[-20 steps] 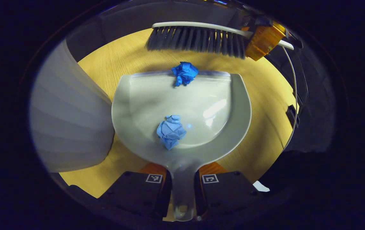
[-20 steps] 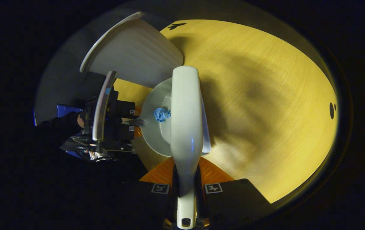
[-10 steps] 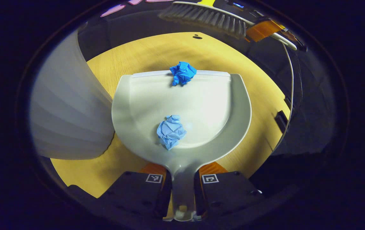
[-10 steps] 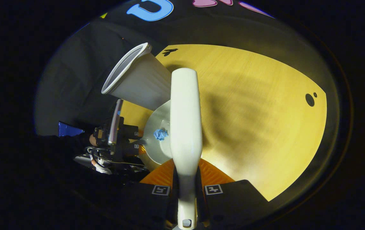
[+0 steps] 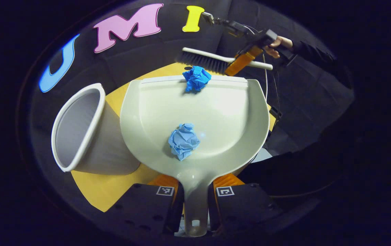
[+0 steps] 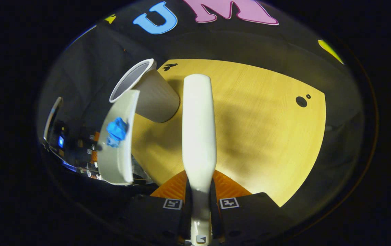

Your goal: Pick up the small broom and dustpan from the desktop, sweep the trash into the dustpan with the broom, and then empty the trash into the garbage bin.

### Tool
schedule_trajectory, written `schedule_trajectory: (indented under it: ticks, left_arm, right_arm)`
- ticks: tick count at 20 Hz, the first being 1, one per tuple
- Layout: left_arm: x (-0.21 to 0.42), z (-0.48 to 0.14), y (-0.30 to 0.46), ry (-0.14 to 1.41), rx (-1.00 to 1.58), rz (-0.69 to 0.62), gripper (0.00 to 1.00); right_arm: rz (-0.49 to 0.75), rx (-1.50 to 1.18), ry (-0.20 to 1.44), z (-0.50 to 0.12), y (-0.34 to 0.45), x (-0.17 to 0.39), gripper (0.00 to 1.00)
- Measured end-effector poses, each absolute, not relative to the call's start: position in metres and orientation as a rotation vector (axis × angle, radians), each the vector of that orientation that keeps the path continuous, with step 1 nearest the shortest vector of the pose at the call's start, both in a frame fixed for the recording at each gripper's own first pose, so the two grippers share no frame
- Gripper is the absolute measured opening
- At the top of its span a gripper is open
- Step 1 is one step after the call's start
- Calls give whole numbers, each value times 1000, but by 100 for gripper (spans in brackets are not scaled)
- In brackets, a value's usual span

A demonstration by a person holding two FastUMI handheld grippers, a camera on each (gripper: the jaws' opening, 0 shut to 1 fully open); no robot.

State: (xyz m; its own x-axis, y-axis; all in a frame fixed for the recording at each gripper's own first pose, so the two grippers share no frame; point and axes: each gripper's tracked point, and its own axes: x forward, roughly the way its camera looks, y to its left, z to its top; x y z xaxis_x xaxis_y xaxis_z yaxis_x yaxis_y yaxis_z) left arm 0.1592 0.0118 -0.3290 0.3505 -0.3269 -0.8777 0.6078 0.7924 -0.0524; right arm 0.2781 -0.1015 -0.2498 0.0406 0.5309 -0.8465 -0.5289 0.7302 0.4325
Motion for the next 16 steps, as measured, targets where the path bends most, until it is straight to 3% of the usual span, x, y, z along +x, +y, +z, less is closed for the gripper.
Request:
schedule_trajectory:
  ticks: [6,11,16]
  left_arm:
    - [160,-348,20,1107,184,-464,28]
    - [177,-411,50,1186,273,-194,29]
    - [178,-469,25,1237,269,-78,29]
  right_arm:
    - [701,211,1354,-245,-73,258,25]
    - [751,176,1339,-236,-55,232,25]
    - [751,252,1305,-224,-44,216,25]
